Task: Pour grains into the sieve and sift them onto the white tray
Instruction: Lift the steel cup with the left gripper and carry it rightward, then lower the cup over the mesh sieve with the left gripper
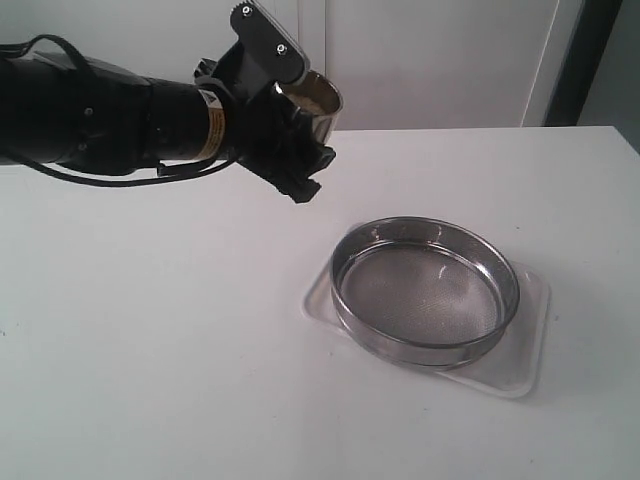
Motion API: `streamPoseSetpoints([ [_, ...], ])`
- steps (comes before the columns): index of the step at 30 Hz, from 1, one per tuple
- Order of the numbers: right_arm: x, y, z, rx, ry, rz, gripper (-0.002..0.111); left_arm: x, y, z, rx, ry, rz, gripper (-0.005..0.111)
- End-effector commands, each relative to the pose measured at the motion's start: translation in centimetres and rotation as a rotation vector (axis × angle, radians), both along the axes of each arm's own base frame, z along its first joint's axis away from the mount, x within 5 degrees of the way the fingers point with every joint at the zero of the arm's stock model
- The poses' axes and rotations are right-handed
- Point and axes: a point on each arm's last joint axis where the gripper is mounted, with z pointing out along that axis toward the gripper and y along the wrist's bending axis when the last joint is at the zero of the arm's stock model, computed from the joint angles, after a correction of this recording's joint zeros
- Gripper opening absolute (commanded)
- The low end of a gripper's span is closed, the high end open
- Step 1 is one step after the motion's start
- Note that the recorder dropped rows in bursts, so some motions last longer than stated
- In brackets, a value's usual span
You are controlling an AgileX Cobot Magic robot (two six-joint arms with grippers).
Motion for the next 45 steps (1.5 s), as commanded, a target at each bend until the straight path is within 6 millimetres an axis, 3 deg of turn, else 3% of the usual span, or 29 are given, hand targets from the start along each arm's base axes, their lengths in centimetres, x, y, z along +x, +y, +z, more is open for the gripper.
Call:
streamPoseSetpoints([
  [1,0.0,0.0,-0.1,0.001,-0.011,-0.002,0.000,0.3,-0.6,-0.3,0.004,0.001,-0.018,0.000],
  [22,0.0,0.0,-0.1,0.001,-0.011,-0.002,0.000,-0.1,-1.1,-0.1,-0.041,0.012,-0.078,0.000],
  [33,0.0,0.0,-0.1,0.001,-0.011,-0.002,0.000,0.7,-0.5,0.3,-0.074,-0.024,0.038,0.000],
  [39,0.0,0.0,-0.1,0.001,-0.011,-0.002,0.000,0.6,-0.1,-0.4,0.042,0.000,0.102,0.000],
  [45,0.0,0.0,-0.1,0.001,-0.011,-0.002,0.000,-0.5,-0.8,-1.1,0.212,-0.016,0.026,0.000],
])
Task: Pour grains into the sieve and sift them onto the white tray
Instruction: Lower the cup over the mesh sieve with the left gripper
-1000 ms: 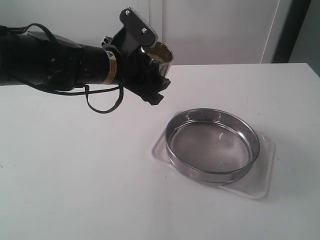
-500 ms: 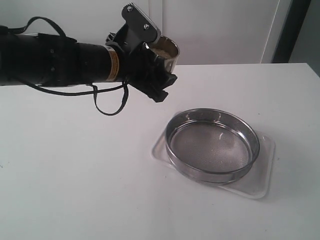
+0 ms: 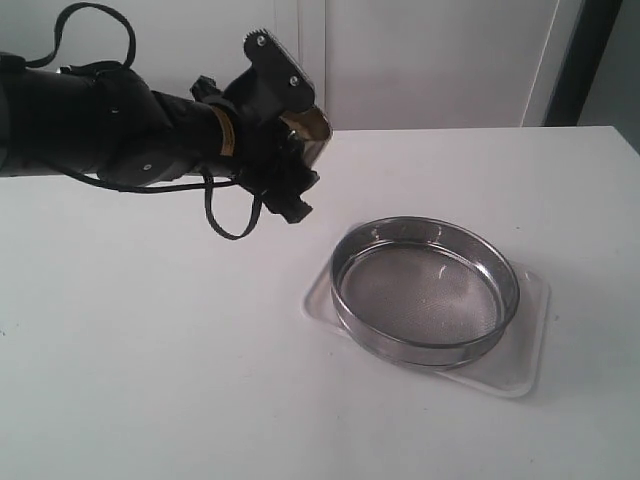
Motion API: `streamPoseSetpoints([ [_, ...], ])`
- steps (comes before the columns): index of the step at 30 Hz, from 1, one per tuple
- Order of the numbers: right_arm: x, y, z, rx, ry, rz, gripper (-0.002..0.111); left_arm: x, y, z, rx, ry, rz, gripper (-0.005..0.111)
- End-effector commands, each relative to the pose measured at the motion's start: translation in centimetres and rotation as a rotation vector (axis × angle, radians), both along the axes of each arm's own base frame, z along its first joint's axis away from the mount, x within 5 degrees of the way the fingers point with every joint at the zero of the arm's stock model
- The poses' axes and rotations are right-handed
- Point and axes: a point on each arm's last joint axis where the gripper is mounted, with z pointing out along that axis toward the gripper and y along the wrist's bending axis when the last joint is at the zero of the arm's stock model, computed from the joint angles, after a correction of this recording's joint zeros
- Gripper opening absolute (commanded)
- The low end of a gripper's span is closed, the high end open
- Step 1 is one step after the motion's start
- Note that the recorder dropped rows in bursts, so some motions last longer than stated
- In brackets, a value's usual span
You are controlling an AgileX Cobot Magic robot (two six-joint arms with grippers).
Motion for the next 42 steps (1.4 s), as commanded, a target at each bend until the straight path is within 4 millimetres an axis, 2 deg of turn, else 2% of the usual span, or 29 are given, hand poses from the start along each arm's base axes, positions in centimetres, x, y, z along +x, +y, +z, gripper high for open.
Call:
streamPoseSetpoints([
  [1,0.0,0.0,-0.1,0.001,-0.011,-0.002,0.000,-1.0,-0.5,0.4,0.093,-0.017,-0.065,0.000],
  [9,0.0,0.0,-0.1,0.001,-0.011,-0.002,0.000,-1.0,-0.4,0.3,0.111,-0.005,-0.060,0.000],
  [16,0.0,0.0,-0.1,0.001,-0.011,-0.002,0.000,-2.0,-0.7,-0.4,0.293,0.035,-0.105,0.000],
  [25,0.0,0.0,-0.1,0.001,-0.011,-0.002,0.000,-2.4,-2.4,1.5,0.351,-0.036,-0.180,0.000],
  [38,0.0,0.0,-0.1,0.001,-0.011,-0.002,0.000,-1.4,-5.1,-0.1,0.421,-0.046,-0.246,0.000],
  [42,0.0,0.0,-0.1,0.001,-0.011,-0.002,0.000,-0.9,-5.6,-1.2,0.439,-0.032,-0.253,0.000],
])
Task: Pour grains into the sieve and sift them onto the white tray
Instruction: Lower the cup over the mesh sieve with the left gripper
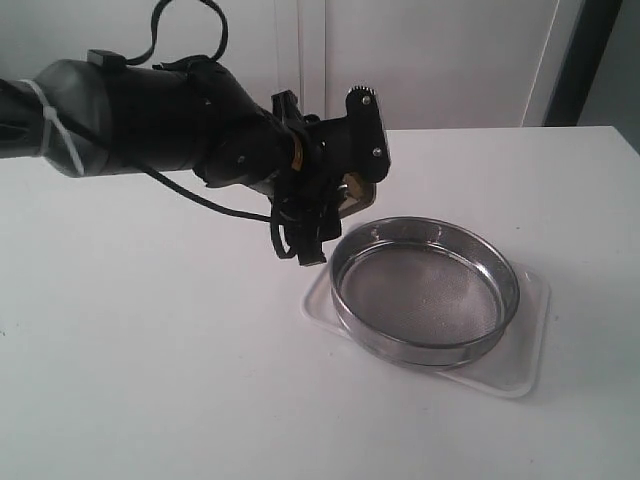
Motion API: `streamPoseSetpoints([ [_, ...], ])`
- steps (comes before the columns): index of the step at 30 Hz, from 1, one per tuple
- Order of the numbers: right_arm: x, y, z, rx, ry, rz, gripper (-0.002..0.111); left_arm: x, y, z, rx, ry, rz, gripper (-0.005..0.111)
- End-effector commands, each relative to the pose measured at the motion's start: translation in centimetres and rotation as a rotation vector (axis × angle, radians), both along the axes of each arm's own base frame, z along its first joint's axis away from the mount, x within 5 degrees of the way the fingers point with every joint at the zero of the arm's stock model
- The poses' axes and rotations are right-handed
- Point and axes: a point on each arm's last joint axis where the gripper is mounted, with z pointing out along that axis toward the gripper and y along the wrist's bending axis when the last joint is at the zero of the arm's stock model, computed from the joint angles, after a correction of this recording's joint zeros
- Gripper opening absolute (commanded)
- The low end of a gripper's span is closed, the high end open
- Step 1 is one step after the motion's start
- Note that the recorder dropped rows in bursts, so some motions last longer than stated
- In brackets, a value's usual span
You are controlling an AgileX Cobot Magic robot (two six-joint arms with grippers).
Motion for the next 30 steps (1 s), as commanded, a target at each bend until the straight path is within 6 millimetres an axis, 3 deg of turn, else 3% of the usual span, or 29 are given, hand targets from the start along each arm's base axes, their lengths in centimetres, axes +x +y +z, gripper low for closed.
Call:
streamPoseSetpoints([
  [1,0.0,0.0,-0.1,0.001,-0.011,-0.002,0.000,0.3,-0.7,-0.6,0.018,-0.002,-0.019,0.000],
  [12,0.0,0.0,-0.1,0.001,-0.011,-0.002,0.000,0.6,-1.5,-2.8,0.071,0.012,-0.057,0.000],
  [19,0.0,0.0,-0.1,0.001,-0.011,-0.002,0.000,0.6,-2.9,-2.1,0.130,-0.016,-0.112,0.000],
  [30,0.0,0.0,-0.1,0.001,-0.011,-0.002,0.000,1.4,-4.1,-3.1,0.177,-0.004,-0.122,0.000],
])
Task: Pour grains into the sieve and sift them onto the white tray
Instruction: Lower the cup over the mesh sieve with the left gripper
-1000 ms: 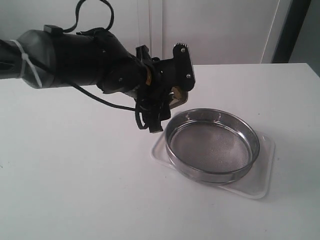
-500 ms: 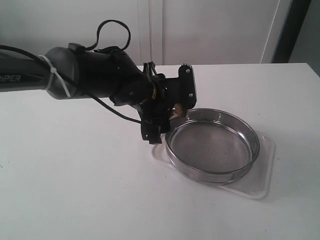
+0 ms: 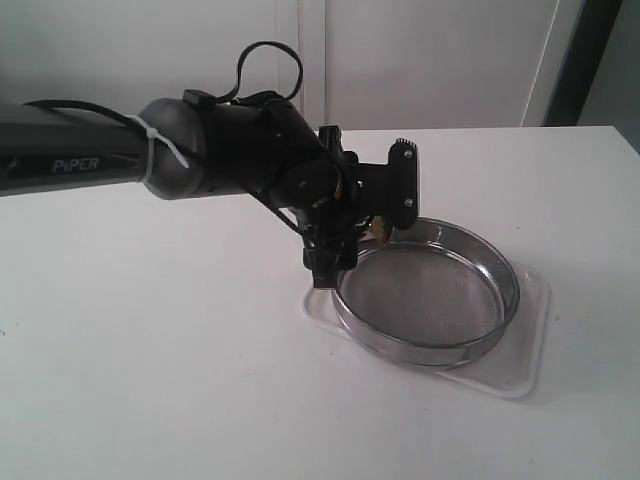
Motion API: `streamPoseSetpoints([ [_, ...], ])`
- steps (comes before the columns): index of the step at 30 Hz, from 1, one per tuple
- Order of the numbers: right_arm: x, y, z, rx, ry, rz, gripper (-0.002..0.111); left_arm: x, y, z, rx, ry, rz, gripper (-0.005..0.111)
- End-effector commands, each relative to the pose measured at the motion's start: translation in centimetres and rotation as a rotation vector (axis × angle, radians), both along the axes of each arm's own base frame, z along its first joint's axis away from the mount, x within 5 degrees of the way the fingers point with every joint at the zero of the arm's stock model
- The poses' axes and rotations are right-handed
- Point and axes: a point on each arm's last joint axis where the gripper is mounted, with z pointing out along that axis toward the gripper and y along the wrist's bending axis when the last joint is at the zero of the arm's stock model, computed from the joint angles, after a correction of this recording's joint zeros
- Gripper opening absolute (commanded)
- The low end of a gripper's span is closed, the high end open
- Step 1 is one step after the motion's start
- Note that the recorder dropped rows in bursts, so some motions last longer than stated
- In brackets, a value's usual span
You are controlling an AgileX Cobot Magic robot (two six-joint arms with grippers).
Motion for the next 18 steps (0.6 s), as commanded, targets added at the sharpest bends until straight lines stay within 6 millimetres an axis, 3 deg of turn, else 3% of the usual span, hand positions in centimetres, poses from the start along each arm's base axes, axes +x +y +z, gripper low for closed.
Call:
streamPoseSetpoints([
  [1,0.0,0.0,-0.1,-0.001,-0.011,-0.001,0.000,0.2,-0.6,0.2,-0.002,-0.010,-0.007,0.000],
  [12,0.0,0.0,-0.1,-0.019,-0.013,0.003,0.000,-0.2,-1.5,-0.3,0.066,-0.025,-0.078,0.000],
  [18,0.0,0.0,-0.1,-0.019,-0.013,0.003,0.000,-0.3,-1.7,-1.5,0.111,-0.014,-0.100,0.000],
])
